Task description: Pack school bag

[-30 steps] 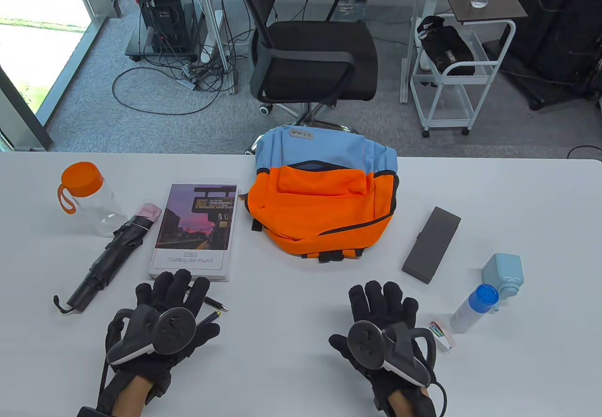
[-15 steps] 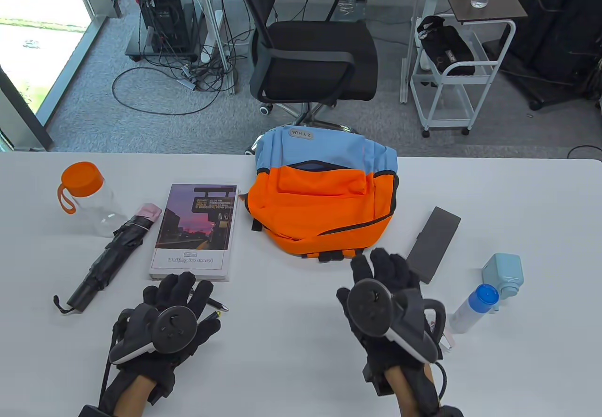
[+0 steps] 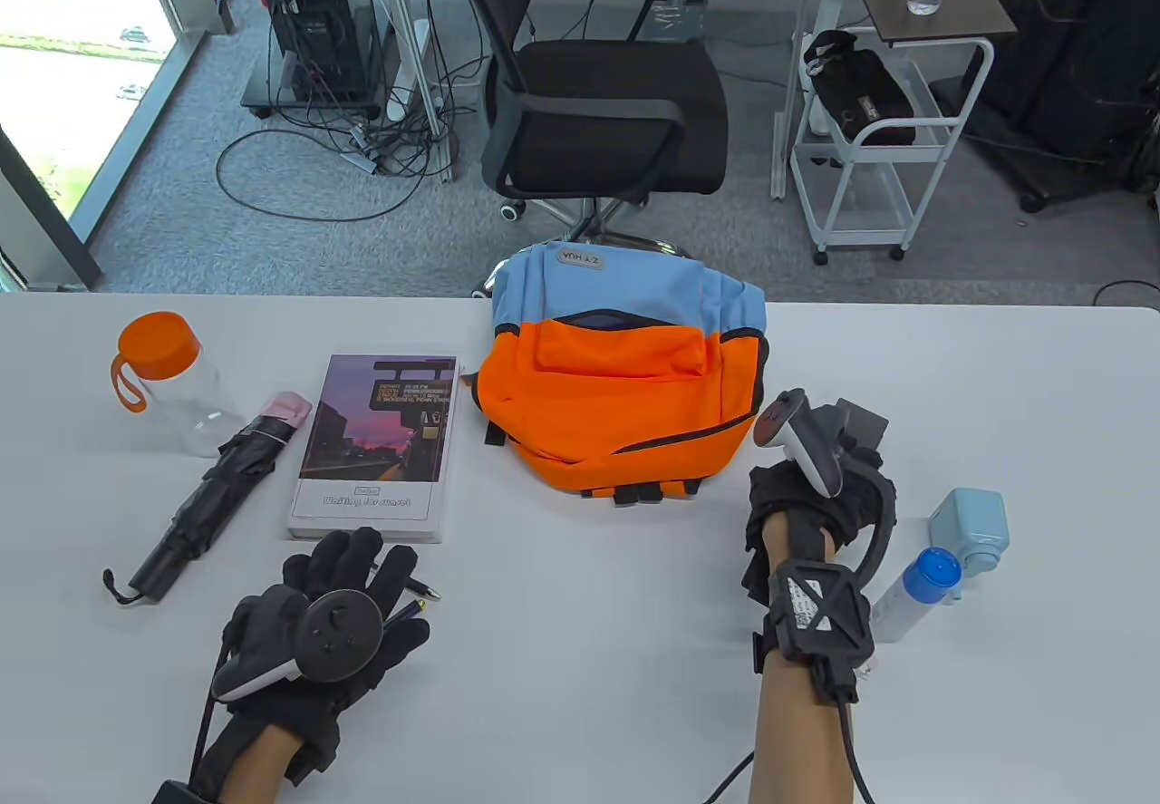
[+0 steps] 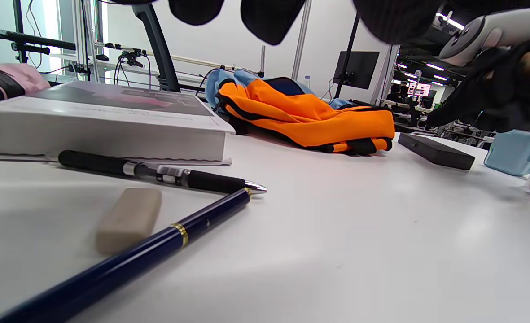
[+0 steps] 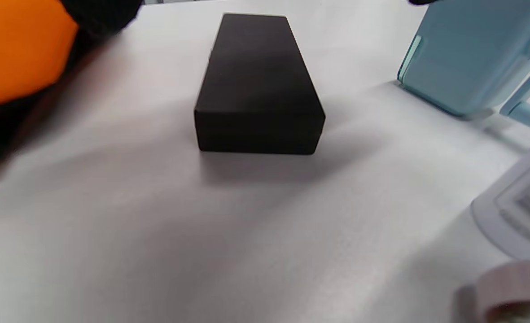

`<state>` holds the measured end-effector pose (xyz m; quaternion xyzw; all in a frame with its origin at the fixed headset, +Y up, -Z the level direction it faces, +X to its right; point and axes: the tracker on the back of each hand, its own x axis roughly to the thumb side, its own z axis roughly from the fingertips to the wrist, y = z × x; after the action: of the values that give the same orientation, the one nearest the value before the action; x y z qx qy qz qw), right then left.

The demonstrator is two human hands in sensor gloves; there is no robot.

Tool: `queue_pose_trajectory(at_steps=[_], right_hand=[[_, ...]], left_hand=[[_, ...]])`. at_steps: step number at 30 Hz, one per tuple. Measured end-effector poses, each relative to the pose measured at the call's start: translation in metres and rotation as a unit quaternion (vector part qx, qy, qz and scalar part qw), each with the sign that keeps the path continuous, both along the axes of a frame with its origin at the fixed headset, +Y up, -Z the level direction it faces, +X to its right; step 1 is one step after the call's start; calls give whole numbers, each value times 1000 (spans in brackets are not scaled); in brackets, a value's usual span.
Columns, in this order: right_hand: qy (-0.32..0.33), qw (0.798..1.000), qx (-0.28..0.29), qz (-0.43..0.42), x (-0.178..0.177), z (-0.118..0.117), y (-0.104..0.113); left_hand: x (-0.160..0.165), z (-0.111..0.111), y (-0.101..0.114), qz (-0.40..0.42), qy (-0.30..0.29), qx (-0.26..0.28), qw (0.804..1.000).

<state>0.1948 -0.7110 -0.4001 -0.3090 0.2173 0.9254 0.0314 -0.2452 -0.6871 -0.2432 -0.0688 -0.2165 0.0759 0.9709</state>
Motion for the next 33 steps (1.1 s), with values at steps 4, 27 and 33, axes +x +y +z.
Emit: queue_pose_trajectory(at_steps=[4, 27, 33], right_hand=[[-25, 999, -38, 22, 3, -11, -24], [130, 974, 185, 7, -75, 97, 74], [358, 919, 131, -98, -154, 176, 40]], left_hand=[[1, 0, 0, 1, -2, -2, 1000], [3, 3, 2, 29, -21, -2, 999], [1, 3, 3, 39, -10, 19, 999]])
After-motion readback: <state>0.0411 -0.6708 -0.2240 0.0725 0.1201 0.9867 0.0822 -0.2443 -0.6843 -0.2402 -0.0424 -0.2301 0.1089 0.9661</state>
